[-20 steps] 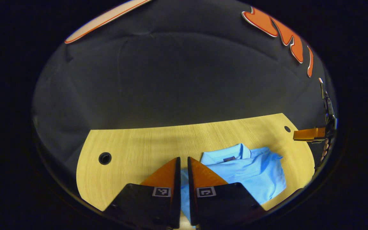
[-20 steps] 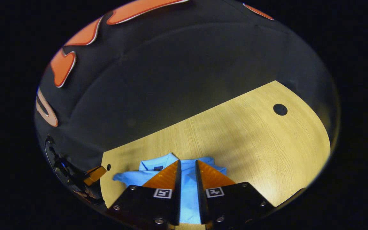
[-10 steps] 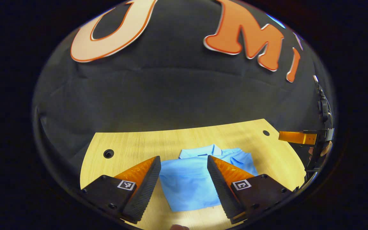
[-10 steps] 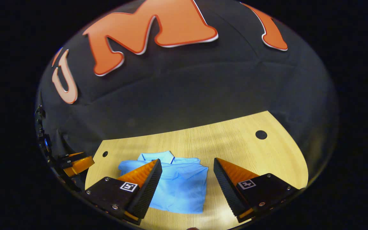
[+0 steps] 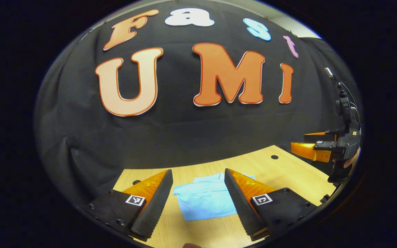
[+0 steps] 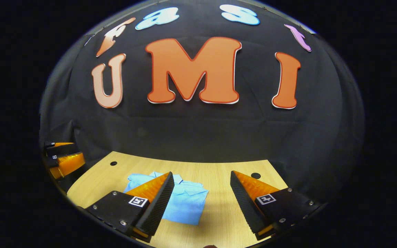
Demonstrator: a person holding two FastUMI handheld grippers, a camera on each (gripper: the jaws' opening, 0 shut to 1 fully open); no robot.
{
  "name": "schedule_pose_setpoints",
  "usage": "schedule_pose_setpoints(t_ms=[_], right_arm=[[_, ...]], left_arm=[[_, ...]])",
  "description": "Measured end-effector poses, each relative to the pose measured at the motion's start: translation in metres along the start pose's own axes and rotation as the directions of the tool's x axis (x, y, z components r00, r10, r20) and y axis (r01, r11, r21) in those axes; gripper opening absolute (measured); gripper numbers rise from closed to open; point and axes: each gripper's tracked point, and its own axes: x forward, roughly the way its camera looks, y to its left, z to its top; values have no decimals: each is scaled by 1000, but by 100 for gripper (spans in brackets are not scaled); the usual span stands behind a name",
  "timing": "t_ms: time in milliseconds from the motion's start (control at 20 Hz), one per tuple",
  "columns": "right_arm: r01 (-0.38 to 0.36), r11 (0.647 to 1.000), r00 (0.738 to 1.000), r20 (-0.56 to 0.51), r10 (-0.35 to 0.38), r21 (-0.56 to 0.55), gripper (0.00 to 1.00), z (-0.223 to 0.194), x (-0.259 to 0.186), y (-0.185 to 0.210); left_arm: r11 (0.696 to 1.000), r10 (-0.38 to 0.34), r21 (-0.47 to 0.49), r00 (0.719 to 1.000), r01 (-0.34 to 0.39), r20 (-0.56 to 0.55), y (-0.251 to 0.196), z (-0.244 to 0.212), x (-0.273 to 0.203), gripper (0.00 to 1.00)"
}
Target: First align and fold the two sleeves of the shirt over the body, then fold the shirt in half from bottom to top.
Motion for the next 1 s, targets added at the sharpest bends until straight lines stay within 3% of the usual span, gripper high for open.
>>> schedule_pose_setpoints(t_ms=[250, 550, 800, 1000], right_arm=[[-33, 999, 999, 20, 34, -36, 98, -15, -76, 21], [-46, 994, 992, 109, 57, -100, 99, -7, -150, 36], [-72, 995, 986, 146, 82, -75, 99, -7, -187, 44], [-63, 997, 985, 161, 70, -51, 99, -9, -204, 43]], left_arm=[[998, 58, -23, 998, -57, 32, -15, 2, -96, 100], [995, 101, -23, 986, -99, 135, -35, 8, -177, 100], [994, 112, -8, 967, -113, 229, -47, 27, -221, 100], [995, 95, -14, 967, -94, 236, -51, 26, -232, 100]])
